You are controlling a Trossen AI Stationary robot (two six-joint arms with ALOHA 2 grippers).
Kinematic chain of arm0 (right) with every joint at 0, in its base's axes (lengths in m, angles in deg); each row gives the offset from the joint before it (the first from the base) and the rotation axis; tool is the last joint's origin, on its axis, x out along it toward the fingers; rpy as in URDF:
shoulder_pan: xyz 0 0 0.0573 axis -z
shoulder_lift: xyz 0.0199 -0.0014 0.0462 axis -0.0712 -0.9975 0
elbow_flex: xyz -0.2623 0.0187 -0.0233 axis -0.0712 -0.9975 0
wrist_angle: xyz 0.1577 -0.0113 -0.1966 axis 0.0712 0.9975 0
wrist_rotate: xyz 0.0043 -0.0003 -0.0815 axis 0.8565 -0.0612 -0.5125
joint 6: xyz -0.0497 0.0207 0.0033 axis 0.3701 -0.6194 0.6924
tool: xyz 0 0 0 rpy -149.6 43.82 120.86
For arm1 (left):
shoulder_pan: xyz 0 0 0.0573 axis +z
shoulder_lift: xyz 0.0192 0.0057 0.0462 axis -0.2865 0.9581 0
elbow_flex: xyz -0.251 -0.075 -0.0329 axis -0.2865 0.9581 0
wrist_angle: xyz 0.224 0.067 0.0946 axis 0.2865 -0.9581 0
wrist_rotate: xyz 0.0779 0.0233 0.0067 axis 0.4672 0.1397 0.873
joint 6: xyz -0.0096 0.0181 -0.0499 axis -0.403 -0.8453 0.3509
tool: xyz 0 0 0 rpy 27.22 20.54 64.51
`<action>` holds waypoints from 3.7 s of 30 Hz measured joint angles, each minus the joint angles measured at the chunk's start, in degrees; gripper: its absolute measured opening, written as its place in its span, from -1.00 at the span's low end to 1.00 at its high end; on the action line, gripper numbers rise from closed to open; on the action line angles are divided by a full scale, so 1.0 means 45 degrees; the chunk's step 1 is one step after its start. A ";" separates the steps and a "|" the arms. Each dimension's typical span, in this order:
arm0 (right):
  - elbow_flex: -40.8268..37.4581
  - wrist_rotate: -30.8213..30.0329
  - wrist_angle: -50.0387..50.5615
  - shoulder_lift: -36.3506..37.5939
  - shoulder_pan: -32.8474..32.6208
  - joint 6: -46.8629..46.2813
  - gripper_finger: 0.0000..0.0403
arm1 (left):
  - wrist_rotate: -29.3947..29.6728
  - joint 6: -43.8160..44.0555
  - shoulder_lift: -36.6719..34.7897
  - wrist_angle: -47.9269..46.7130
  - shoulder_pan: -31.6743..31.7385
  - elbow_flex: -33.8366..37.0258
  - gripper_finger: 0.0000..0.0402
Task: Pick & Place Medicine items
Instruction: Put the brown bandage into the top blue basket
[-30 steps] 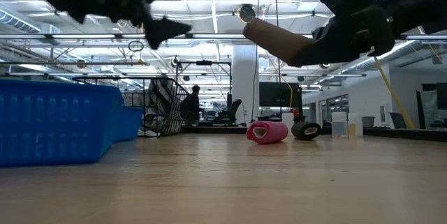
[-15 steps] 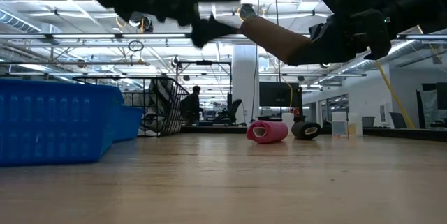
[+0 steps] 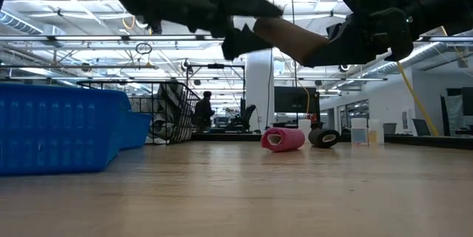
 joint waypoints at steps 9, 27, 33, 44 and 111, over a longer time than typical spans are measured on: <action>0.0000 0.0043 0.0084 0.0000 -0.0005 -0.0365 -0.80 | -0.0427 -0.0341 -0.0015 -0.0008 0.0005 -0.0097 0.06; -0.0009 0.0079 0.3226 0.1921 -0.0013 -0.4173 -0.36 | 0.0427 -0.0792 -0.0054 0.4542 0.0953 0.1038 -0.78; -0.0010 -0.0416 0.3791 0.3411 0.0063 -0.4305 -0.39 | 0.0311 -0.0401 -0.0024 0.7888 0.1175 0.2488 -0.78; -0.0024 -0.1030 0.0832 0.3333 0.0853 -0.2745 -0.42 | -0.0144 -0.0422 0.0092 0.9546 0.0908 0.2906 -0.78; -0.0011 0.0737 -0.1320 0.1506 0.1146 -0.1724 -0.83 | 0.2164 -0.5454 0.2058 -1.4711 -0.0621 -0.9926 0.72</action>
